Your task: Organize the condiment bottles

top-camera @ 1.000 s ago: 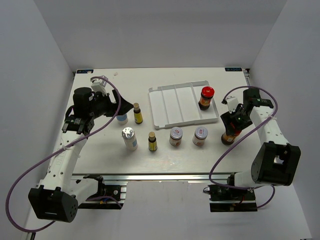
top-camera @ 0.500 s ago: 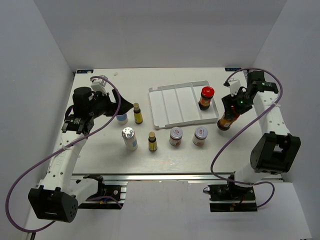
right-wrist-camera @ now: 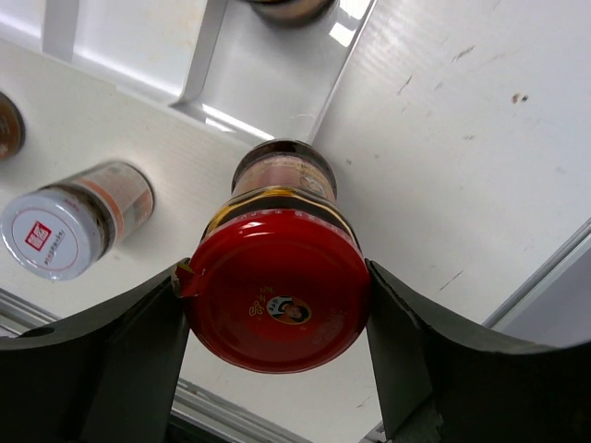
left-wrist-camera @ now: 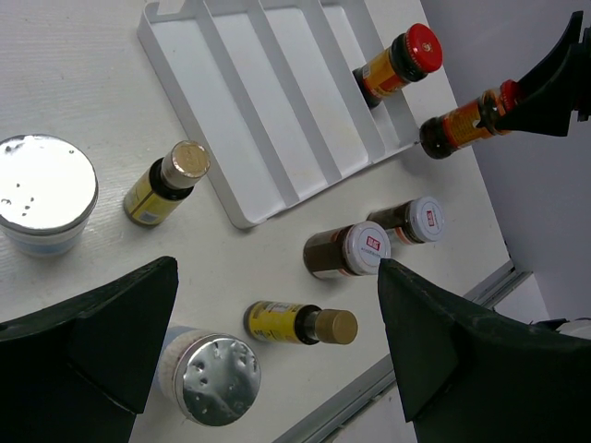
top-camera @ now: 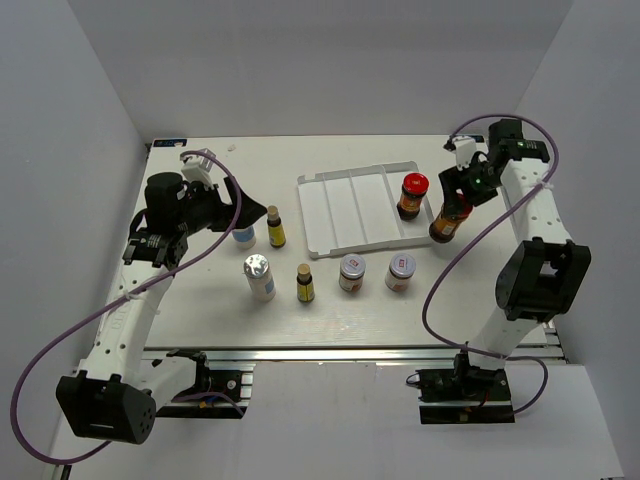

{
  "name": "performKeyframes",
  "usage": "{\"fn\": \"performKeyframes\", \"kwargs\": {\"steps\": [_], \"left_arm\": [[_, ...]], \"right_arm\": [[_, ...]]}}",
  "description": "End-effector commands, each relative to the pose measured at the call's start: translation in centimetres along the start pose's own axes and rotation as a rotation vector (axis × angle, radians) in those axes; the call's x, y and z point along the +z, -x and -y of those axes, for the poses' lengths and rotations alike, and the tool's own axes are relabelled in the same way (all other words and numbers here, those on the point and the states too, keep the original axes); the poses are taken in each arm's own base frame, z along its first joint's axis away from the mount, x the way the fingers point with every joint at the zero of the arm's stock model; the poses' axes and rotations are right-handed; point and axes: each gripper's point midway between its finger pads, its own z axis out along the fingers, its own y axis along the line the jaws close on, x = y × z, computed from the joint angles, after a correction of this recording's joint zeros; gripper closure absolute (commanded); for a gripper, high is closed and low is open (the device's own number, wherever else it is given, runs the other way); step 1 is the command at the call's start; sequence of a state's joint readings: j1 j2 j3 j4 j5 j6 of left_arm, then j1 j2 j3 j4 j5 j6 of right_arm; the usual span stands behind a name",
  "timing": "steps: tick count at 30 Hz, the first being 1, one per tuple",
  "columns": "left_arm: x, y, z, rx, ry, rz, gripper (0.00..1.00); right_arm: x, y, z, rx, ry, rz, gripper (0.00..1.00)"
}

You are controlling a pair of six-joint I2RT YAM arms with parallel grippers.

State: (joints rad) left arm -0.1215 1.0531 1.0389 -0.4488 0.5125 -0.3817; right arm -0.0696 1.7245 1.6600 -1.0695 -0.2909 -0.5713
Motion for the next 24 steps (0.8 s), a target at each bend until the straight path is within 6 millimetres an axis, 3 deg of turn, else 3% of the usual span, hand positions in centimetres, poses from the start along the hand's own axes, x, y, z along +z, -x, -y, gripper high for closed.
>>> {"fn": "performKeyframes", "kwargs": {"steps": [1, 8, 11, 20, 24], "left_arm": [[-0.6, 1.6, 1.1, 0.034, -0.017, 0.038, 0.02], [-0.6, 1.7, 1.1, 0.033, -0.011, 0.039, 0.02], [-0.6, 1.6, 1.1, 0.032, -0.013, 0.038, 0.02], [-0.6, 1.8, 1.1, 0.033, -0.005, 0.037, 0.02], [-0.6, 2.1, 1.8, 0.043, -0.023, 0.044, 0.02]], "right_arm": [[-1.6, 4.2, -0.6, -0.044, -0.005, 0.113, 1.00], [-1.2, 6.7, -0.5, -0.074, -0.022, 0.141, 1.00], [0.3, 7.6, -1.2, -0.101, -0.010, 0.133, 1.00], [4.3, 8.5, -1.0, -0.146, -0.039, 0.110, 1.00], [5.7, 7.7, -1.1, -0.154, -0.060, 0.085, 1.00]]}}
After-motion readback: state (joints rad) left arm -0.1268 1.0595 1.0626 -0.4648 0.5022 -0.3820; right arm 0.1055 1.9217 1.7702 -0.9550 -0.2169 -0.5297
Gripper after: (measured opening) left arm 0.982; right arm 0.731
